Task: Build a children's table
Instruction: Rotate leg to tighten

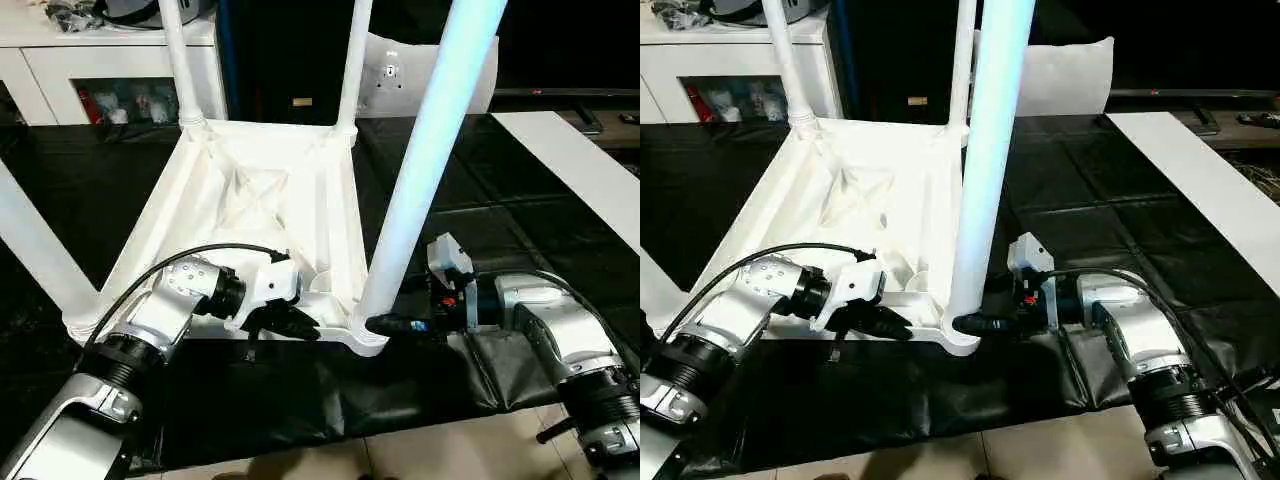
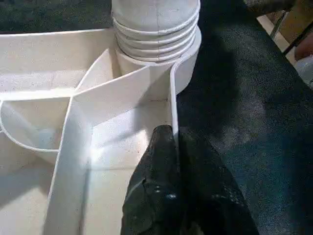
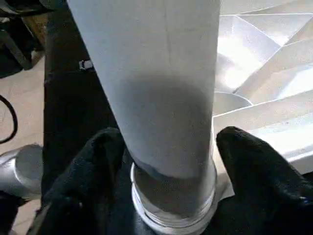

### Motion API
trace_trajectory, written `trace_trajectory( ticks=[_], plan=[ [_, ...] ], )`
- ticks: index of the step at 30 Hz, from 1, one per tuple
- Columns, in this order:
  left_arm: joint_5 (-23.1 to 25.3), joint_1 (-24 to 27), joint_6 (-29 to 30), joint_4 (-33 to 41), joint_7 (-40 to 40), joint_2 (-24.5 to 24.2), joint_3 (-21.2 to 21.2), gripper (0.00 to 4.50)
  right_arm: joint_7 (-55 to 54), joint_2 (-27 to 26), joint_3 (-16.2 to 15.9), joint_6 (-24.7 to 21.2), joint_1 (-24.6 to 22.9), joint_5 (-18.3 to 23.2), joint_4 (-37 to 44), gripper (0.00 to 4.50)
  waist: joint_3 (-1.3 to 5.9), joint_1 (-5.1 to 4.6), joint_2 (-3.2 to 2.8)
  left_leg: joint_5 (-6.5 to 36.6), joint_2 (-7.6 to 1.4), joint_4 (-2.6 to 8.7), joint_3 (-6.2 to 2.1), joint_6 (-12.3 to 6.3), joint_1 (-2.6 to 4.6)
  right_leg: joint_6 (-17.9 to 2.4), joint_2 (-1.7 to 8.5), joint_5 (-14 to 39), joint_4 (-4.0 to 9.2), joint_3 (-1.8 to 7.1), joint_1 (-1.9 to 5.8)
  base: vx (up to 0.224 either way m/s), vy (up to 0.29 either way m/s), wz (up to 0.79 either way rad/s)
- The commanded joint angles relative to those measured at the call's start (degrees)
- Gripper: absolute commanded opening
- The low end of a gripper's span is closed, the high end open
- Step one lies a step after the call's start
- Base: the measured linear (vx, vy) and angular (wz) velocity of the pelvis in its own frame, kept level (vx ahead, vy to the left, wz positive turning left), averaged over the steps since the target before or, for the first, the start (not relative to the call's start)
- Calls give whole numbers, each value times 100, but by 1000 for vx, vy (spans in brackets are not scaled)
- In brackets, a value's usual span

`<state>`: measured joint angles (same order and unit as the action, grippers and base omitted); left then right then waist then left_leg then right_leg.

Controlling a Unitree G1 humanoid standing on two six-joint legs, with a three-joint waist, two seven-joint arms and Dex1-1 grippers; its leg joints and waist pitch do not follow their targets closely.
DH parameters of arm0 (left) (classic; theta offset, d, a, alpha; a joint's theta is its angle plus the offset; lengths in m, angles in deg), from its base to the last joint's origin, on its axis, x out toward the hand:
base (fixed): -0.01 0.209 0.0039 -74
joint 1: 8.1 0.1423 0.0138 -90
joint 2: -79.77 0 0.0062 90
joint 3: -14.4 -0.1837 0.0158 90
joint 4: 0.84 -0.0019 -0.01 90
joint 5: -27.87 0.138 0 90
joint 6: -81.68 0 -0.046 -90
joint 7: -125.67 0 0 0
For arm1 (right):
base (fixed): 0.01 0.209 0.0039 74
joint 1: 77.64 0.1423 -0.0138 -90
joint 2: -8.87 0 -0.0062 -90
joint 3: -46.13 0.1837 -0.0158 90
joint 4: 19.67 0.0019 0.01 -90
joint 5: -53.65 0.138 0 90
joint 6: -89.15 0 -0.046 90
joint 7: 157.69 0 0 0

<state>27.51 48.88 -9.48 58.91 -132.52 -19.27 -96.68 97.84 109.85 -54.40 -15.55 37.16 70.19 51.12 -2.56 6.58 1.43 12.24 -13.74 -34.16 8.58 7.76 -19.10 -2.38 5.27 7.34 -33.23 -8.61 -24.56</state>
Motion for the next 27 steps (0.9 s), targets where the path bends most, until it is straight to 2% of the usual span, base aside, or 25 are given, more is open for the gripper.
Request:
trace_trajectory(
  ticks=[1, 2, 6, 7, 10, 11, 12, 13, 14, 15, 16, 17, 18, 19, 20, 21, 22, 23, 24, 25, 26, 27],
  plan=[
    [-8, -50, -64, 69, -224, 27, -126, 0, 62, -15, 41, -74, 70, 124, -27, 300, 419, -19, 52, 577, 67, 360, 153, -414, -90, -470, 257, 2148, 360, 303, 458, 0, 0, 0],
    [-22, -45, -41, 80, -238, 24, -119, 0, 69, -35, 50, -115, 69, 162, -20, 293, 419, -21, 65, 572, 68, 360, 155, -418, -91, -471, 253, 2136, 358, 303, 457, 0, 0, 0],
    [-101, -11, 53, 142, -291, 23, -91, 0, 92, -109, 91, -318, 10, 308, 88, 264, 418, -17, 54, 564, 62, 363, 153, -409, -80, -490, 250, 2120, 355, 301, 449, 0, 0, 0],
    [-134, 8, 121, 195, -256, 41, -65, 0, 66, -141, 106, -425, -31, 375, 166, 252, 417, -17, 35, 564, 55, 367, 150, -402, -80, -509, 256, 2101, 348, 303, 449, 0, 0, 0],
    [-180, 35, 321, 305, -110, 104, -8, 0, -46, -217, 113, -626, -114, 464, 342, 225, 423, -13, 42, 546, 53, 367, 147, -375, -86, -529, 260, 2035, 344, 305, 460, 0, 0, 0],
    [-182, 38, 402, 335, -40, 127, 11, 0, -99, -243, 107, -677, -135, 473, 393, 225, 423, -18, 18, 536, 49, 369, 144, -361, -86, -544, 257, 2000, 332, 308, 460, 0, 0, 0],
    [-228, 62, 717, 485, 277, 284, 106, 0, -594, -387, 0, -701, -162, 208, 456, 219, 411, -28, 21, 531, 48, 373, 145, -326, -89, -532, 258, 1990, 340, 313, 455, 0, 0, 0],
    [-253, 69, 860, 543, 390, 346, 143, 0, -798, -440, -45, -685, -153, 76, 440, 219, 411, -34, 29, 539, 55, 373, 147, -305, -88, -516, 257, 2028, 344, 309, 456, 0, 0, 0],
    [-253, 69, 860, 543, 390, 346, 143, 0, -798, -440, -45, -685, -153, 76, 440, 213, 399, -50, 11, 621, 83, 371, 153, -266, -89, -445, 252, 2229, 387, 292, 455, 0, 0, 0],
    [-216, 68, 1208, 687, 896, 577, 242, 0, -1667, -813, 81, -764, -19, -125, 228, 212, 388, -65, 3, 732, 101, 370, 155, -215, -75, -339, 247, 2506, 433, 269, 445, 0, 0, 0],
    [-200, 62, 1371, 737, 1109, 673, 283, 0, -1982, -964, 160, -839, 38, -147, 163, 210, 385, -80, -4, 785, 103, 367, 155, -176, -64, -304, 250, 2614, 442, 262, 435, 0, 0, 0],
    [-195, 60, 1421, 753, 1174, 702, 295, 0, -2080, -1010, 184, -863, 56, -154, 143, 210, 363, -139, 0, 899, 131, 361, 146, -116, -81, -178, 241, 2898, 502, 213, 436, 0, 0, 0],
    [-153, 40, 1605, 795, 1560, 885, 368, 0, -2580, -1227, 263, -937, 141, -260, 58, 205, 365, -212, 5, 990, 153, 342, 127, -72, -110, -14, 239, 3119, 539, 160, 466, 0, 0, 0],
    [-127, 28, 1713, 812, 1764, 985, 406, 0, -2829, -1326, 291, -975, 180, -327, 19, 204, 367, -238, 2, 1017, 159, 333, 124, -65, -105, 51, 236, 3196, 563, 138, 459, 0, 0, 0],
    [-88, 1, 1818, 806, 2019, 1124, 444, 0, -3163, -1453, 325, -1030, 238, -423, -50, 203, 362, -309, -10, 1135, 179, 308, 121, -95, -81, 137, 222, 3329, 628, 91, 421, 0, 0, 0],
    [-54, -9, 1918, 828, 2188, 1220, 472, 0, -3402, -1540, 348, -1083, 267, -491, -75, 203, 361, -380, -4, 1241, 206, 279, 122, -140, -83, 235, 204, 3445, 672, 39, 419, 0, 0, 0],
    [-15, -36, 2007, 811, 2415, 1347, 515, 0, -3664, -1639, 379, -1111, 310, -558, -130, 203, 367, -411, 0, 1264, 212, 274, 118, -167, -88, 278, 195, 3460, 691, 25, 421, 0, 0, 0],
    [37, -86, 2101, 753, 2769, 1538, 584, 0, -4019, -1782, 425, -1111, 380, -657, -234, 203, 353, -460, -14, 1338, 221, 259, 128, -234, -57, 325, 182, 3520, 746, -8, 385, 0, 0, 0],
    [172, -210, 2158, 552, 3468, 1873, 694, 0, -4390, -2015, 500, -1020, 464, -719, -363, 203, 349, -510, -22, 1416, 224, 240, 130, -271, -37, 348, 170, 3573, 789, -64, 370, 0, 0, 0],
    [187, -219, 2160, 539, 3512, 1891, 697, 0, -4396, -2029, 504, -1007, 468, -725, -367, 203, 353, -525, -44, 1461, 209, 238, 118, -292, -11, 347, 180, 3568, 816, -103, 379, 0, 0, 0],
    [219, -237, 2165, 514, 3595, 1923, 701, 0, -4404, -2056, 510, -982, 475, -739, -372, 203, 385, -533, -53, 1454, 187, 264, 96, -353, -49, 371, 192, 3389, 808, -125, 456, 0, 0, 0],
    [275, -256, 2129, 480, 3642, 1942, 672, 0, -4392, -2086, 529, -872, 476, -741, -363, 255, 384, -523, -84, 1482, 133, 309, 75, -401, -46, 337, 219, 3227, 801, -119, 474, 0, 0, 0]
  ],
)
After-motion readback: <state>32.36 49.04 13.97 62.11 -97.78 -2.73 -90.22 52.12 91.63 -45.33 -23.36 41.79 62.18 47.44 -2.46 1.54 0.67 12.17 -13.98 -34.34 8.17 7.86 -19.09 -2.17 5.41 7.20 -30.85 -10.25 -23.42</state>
